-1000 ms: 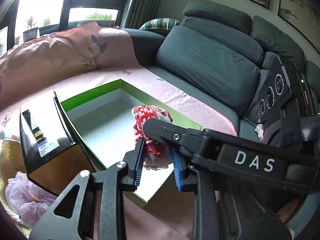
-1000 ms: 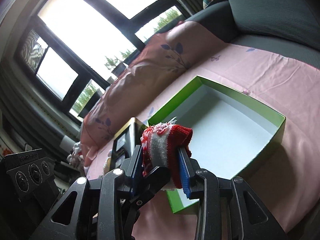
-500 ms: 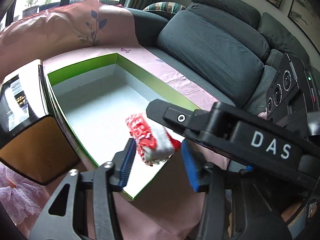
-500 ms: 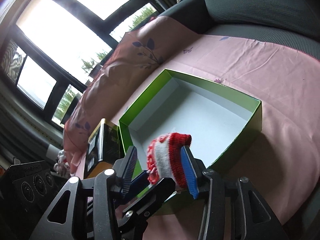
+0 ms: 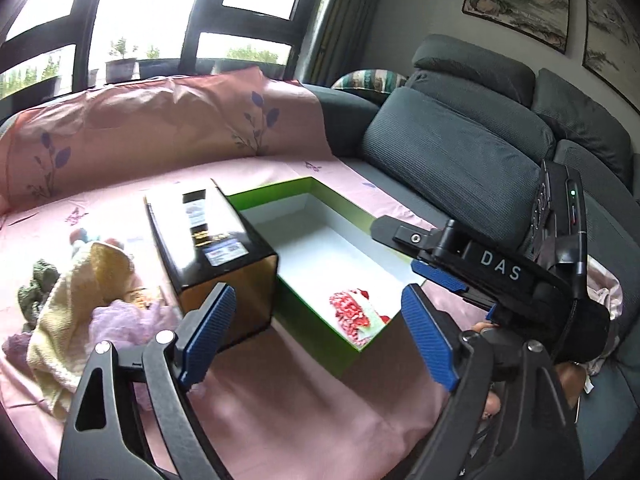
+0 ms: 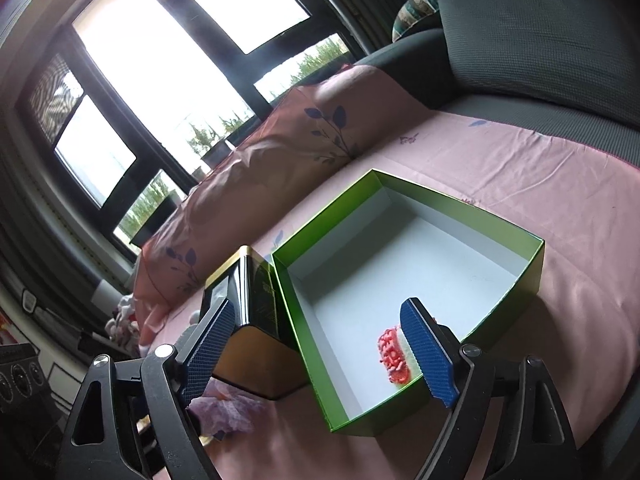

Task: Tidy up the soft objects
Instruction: 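Move the right gripper back toward the lilac mesh bath puff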

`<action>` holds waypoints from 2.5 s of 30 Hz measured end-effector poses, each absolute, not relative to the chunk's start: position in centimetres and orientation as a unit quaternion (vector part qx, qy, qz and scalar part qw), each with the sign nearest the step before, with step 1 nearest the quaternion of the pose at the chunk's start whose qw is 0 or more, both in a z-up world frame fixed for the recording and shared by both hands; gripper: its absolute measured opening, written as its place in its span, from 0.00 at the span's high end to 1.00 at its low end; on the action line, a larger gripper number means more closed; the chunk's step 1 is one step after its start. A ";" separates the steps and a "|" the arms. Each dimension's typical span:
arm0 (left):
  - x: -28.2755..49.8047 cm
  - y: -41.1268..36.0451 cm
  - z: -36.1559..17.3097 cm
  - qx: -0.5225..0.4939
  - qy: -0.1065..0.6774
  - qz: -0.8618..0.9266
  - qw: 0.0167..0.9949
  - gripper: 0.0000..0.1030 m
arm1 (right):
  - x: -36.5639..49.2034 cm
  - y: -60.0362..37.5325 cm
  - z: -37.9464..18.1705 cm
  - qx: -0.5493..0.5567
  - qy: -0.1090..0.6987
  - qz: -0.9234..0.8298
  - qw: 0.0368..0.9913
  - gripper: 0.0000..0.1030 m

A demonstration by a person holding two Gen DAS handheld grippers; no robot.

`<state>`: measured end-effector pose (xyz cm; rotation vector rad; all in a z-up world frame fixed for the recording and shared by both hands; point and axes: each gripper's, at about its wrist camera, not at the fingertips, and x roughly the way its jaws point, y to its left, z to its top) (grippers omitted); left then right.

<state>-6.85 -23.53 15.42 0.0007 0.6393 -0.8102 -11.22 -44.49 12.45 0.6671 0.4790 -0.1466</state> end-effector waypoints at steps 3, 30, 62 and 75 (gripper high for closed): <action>-6.7 -20.4 15.6 -0.008 0.300 -0.348 0.888 0.16 | -11.0 -43.4 12.7 0.313 0.230 -0.066 0.919 0.16; -3.9 -1.7 9.0 -0.078 0.340 -0.078 0.934 0.08 | -7.1 -31.0 13.0 0.202 0.260 0.011 0.944 0.08; -2.8 3.7 7.6 -0.158 0.382 -0.068 0.908 0.08 | -3.1 -24.0 9.3 0.171 0.355 0.035 0.919 0.09; -2.9 2.8 7.5 -0.142 0.394 -0.080 0.905 0.08 | -2.5 -24.2 8.6 0.176 0.371 0.034 0.911 0.09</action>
